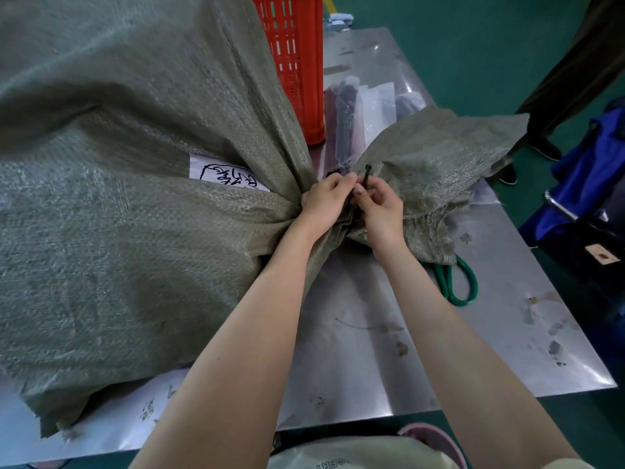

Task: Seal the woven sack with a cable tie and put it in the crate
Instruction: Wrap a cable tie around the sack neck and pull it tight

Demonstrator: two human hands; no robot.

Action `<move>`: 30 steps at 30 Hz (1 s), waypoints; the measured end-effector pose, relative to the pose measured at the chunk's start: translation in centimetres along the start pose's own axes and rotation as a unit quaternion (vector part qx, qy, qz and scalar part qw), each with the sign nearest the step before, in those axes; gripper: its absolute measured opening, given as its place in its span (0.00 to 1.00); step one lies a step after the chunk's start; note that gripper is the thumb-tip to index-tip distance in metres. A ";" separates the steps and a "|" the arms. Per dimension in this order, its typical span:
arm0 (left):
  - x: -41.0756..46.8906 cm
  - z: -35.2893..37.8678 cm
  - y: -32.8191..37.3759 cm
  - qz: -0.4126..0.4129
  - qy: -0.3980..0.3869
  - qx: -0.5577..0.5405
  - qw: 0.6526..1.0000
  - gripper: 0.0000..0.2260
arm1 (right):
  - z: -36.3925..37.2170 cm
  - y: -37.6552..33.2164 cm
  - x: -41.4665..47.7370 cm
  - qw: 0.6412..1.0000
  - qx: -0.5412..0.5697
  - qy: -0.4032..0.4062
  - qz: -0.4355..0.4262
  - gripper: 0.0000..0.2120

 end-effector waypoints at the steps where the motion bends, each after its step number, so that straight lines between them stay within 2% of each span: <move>1: 0.1 0.0 -0.3 0.002 0.014 -0.006 1.000 0.14 | -0.1 0.0 -0.1 1.000 0.003 -0.001 -0.001 0.08; 4: 0.5 -0.2 -0.8 -0.011 0.060 -0.045 0.997 0.17 | -0.4 0.2 -0.4 1.000 -0.009 -0.001 -0.002 0.08; 8: 0.8 -0.2 -1.0 -0.023 0.074 -0.076 0.994 0.16 | -1.0 0.2 -0.8 0.999 -0.034 -0.003 -0.033 0.20; 10: 1.1 -0.3 -1.1 -0.029 0.078 -0.097 0.992 0.15 | -1.2 0.2 -0.9 0.998 -0.045 -0.005 -0.050 0.23; 15: 1.1 -0.2 -1.4 -0.048 0.036 -0.091 0.994 0.13 | -1.0 0.6 -1.1 0.999 -0.016 0.011 -0.035 0.14; 19: 1.2 -0.2 -1.5 -0.061 0.013 -0.092 0.994 0.11 | -1.0 1.0 -1.2 1.000 0.029 -0.008 -0.007 0.11; 24: 1.4 0.0 -2.0 -0.064 0.007 -0.102 0.993 0.06 | -1.2 1.4 -1.6 0.999 0.037 -0.012 0.005 0.09; 30: 1.9 0.2 -2.5 -0.050 0.000 -0.092 0.995 0.06 | -1.2 1.6 -1.8 1.000 0.030 0.002 0.004 0.08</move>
Point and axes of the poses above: each hand's wrist, its own x-axis towards the middle knuckle, its own z-axis out of the palm, y = z × x, the point moved 1 cm from there along x, towards the middle knuckle, and after that the axes turned 6 degrees about z, right-handed, at the moved point
